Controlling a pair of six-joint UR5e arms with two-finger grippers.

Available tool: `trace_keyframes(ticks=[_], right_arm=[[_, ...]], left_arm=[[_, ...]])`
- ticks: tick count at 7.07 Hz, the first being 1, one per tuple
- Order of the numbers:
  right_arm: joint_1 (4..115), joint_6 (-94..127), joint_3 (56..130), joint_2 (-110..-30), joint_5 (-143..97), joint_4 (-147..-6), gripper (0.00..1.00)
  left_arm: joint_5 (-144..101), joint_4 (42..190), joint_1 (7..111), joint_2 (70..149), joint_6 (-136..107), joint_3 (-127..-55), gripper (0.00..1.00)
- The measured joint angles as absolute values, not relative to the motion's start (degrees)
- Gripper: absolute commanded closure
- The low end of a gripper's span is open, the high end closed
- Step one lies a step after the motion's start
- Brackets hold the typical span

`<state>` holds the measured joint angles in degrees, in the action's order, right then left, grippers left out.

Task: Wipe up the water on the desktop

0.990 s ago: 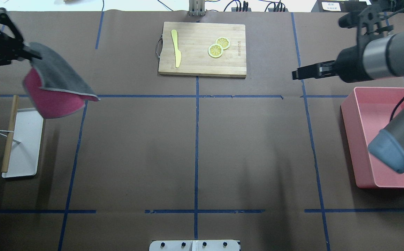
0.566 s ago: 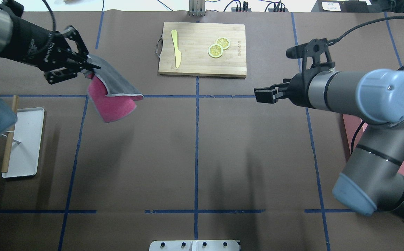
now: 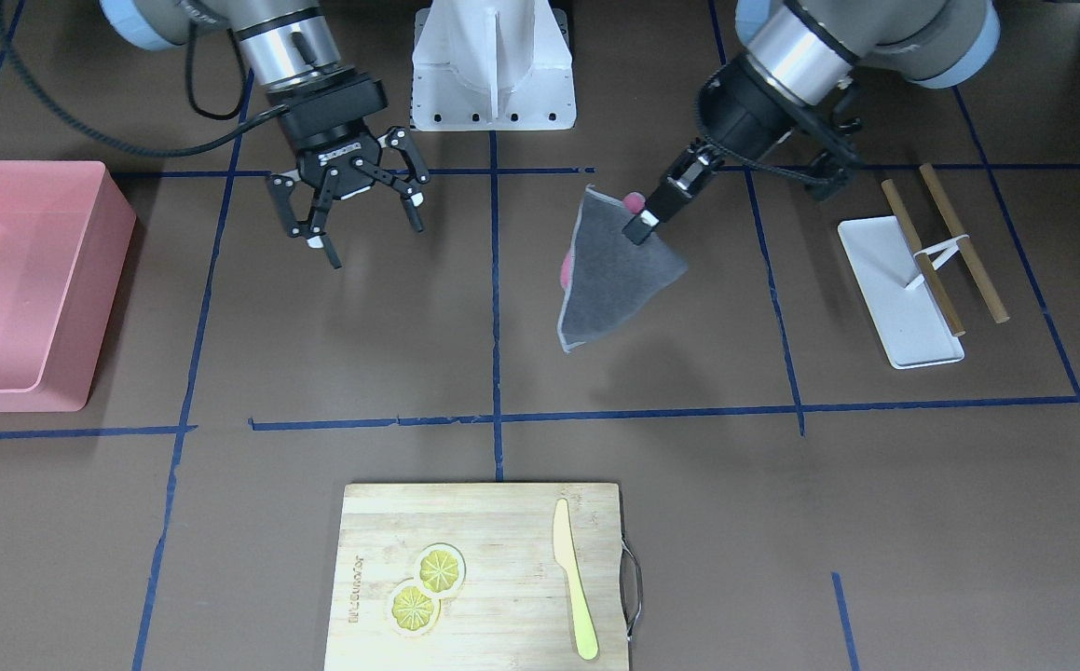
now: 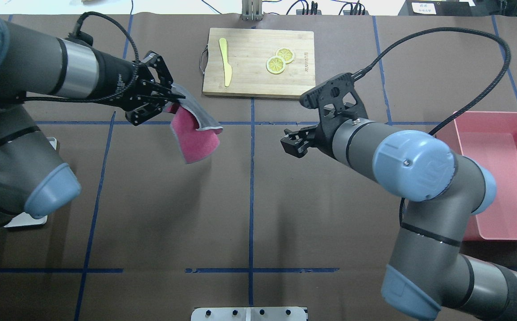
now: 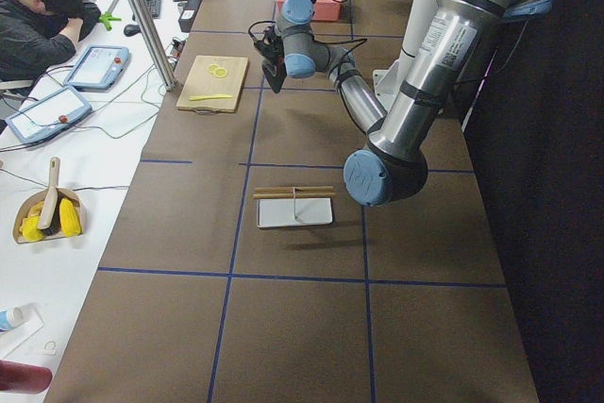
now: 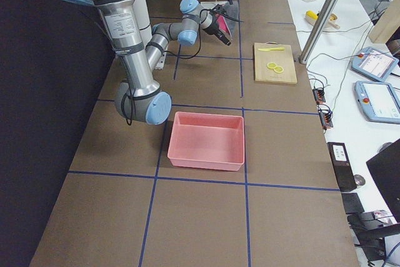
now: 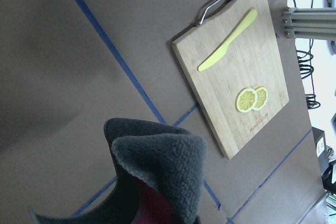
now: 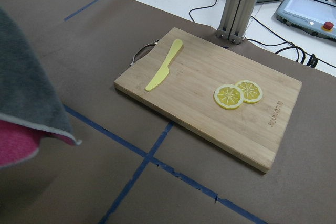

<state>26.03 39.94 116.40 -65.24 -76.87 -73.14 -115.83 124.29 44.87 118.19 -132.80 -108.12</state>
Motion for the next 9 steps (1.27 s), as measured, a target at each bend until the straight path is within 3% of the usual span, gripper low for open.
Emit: trace_keyframes(ticks=[3,9], right_arm=[[21.0,39.0,116.4,-64.3,-71.5,-74.5,0.0],[14.6,39.0,116.0,-62.7,-66.5,-74.1,0.0]], left_arm=[[-113.9,127.8,43.8,123.0,-140.1,-102.1,0.97],[-113.8,128.1,39.6,125.3,-145.3,-101.8,0.98]])
